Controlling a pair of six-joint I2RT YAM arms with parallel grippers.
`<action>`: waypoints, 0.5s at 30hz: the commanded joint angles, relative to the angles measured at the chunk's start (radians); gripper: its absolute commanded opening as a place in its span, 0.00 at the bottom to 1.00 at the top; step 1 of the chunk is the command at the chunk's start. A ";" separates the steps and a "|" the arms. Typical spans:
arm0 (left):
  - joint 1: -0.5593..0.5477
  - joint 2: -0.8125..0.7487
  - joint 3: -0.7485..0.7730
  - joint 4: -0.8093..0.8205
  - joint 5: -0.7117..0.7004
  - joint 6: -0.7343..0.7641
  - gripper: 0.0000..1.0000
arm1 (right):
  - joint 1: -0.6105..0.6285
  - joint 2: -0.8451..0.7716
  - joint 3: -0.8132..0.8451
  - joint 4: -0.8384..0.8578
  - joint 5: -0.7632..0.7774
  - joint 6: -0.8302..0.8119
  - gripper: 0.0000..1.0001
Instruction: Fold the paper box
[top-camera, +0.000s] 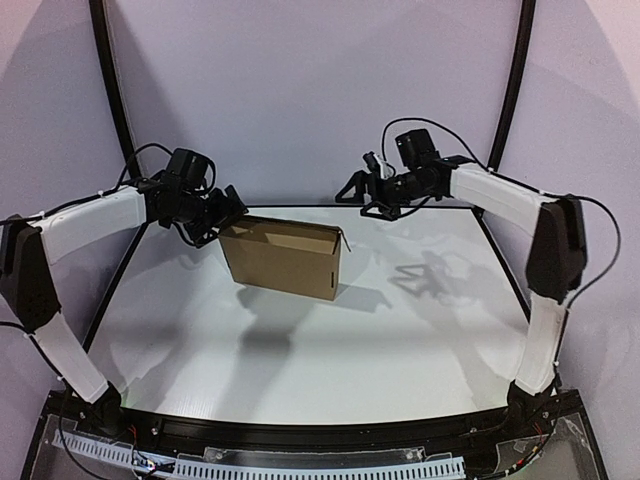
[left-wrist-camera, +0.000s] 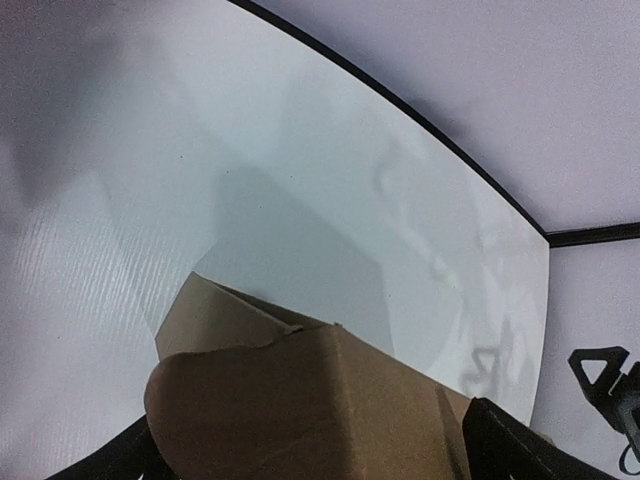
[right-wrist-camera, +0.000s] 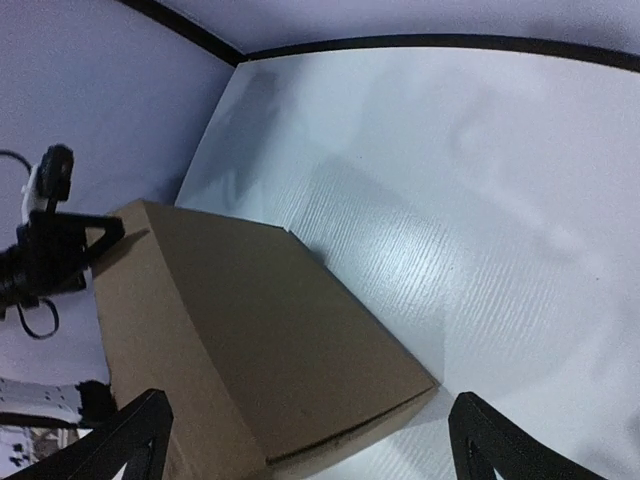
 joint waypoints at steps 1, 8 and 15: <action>0.001 0.028 0.021 -0.060 -0.005 0.013 0.99 | -0.001 -0.219 -0.177 0.246 -0.003 -0.329 0.98; 0.001 0.053 0.055 -0.085 -0.010 0.014 0.99 | 0.190 -0.435 -0.413 0.245 0.286 -0.779 0.97; 0.002 0.056 0.062 -0.087 -0.013 0.017 0.99 | 0.222 -0.380 -0.360 0.184 0.438 -0.782 0.91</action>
